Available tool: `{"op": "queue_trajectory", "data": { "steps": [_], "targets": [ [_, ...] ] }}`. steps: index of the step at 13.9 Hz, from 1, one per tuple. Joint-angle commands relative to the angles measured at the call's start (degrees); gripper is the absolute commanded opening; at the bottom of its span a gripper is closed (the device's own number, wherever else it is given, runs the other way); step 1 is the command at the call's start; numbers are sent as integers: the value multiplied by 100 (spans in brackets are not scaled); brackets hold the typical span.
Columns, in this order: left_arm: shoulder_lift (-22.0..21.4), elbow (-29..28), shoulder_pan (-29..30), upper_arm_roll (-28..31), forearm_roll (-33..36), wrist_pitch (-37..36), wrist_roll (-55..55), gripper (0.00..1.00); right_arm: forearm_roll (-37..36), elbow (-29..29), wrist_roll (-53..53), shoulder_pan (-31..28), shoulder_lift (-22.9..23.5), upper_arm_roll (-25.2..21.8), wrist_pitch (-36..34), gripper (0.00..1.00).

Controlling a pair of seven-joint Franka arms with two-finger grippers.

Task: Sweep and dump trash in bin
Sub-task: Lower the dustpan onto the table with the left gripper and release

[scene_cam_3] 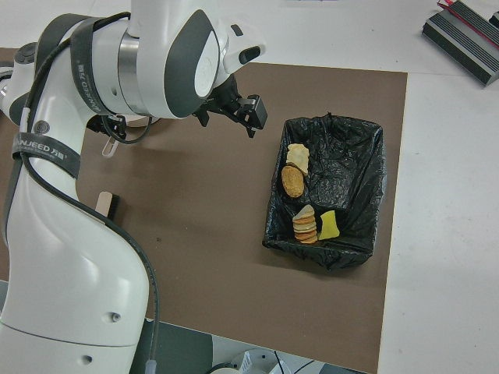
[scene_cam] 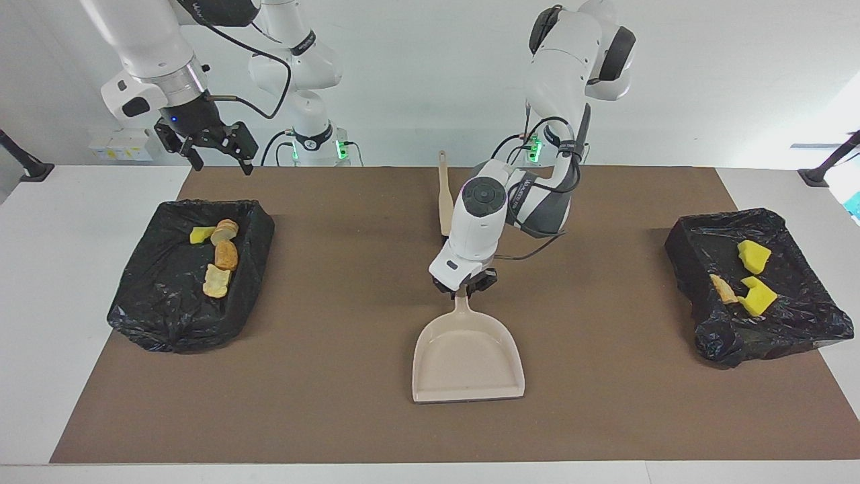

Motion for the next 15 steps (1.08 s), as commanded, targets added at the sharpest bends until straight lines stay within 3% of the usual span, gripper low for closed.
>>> {"op": "queue_trajectory", "data": {
  "steps": [1, 7, 10, 15],
  "targets": [
    [-119, 100, 8, 73, -16, -21, 35, 100, 67, -44, 95, 4, -68, -15, -2, 100],
    [-1243, -383, 630, 125, -60, -337, 52, 100, 67, -35, 95, 4, -77, -7, -2, 100],
    [-1779, -392, 1061, 125, -69, -925, 305, 100, 67, -44, 95, 4, -77, -7, -2, 100],
    [-2641, -392, 1896, 134, -69, -2461, 1887, 100, 67, -44, 95, 4, -77, -7, -2, 100]
  ]
}}
